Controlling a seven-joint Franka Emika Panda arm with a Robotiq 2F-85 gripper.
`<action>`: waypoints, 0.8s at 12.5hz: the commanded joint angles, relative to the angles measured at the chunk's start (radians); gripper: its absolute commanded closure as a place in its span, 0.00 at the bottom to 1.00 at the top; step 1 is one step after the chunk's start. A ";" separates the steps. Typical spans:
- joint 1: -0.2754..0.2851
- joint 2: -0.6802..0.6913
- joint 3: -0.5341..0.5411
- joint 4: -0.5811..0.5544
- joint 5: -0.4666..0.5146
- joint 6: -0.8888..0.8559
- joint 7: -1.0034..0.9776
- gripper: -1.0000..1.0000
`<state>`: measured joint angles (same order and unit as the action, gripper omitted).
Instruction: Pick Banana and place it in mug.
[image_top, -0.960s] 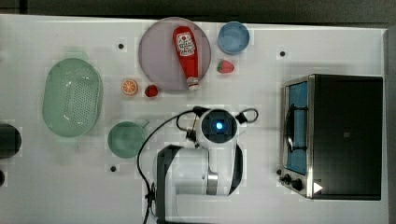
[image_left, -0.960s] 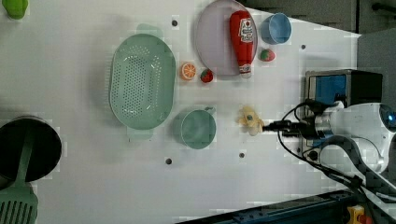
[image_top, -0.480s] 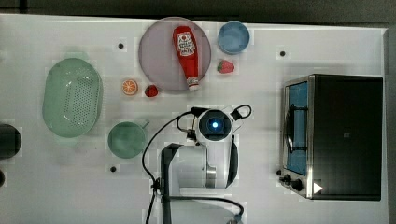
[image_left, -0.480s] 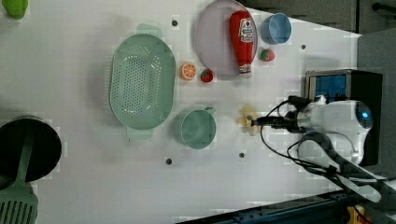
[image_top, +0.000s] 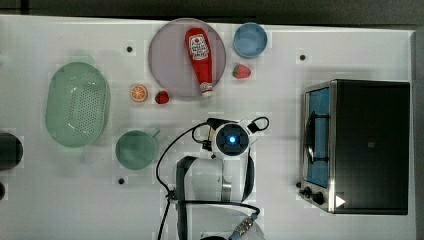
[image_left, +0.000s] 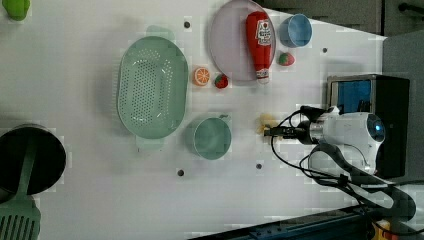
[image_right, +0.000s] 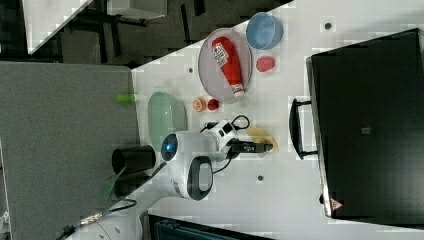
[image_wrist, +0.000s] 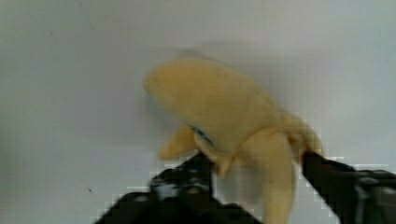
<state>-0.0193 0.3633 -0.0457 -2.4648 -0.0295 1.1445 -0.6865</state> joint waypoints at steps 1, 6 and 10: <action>-0.001 -0.023 0.013 0.002 -0.009 0.033 -0.032 0.64; -0.016 -0.154 0.005 -0.004 0.005 -0.039 -0.032 0.68; -0.017 -0.400 0.006 0.041 0.005 -0.353 -0.032 0.68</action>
<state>-0.0544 0.0605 -0.0368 -2.4688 -0.0252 0.8418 -0.6885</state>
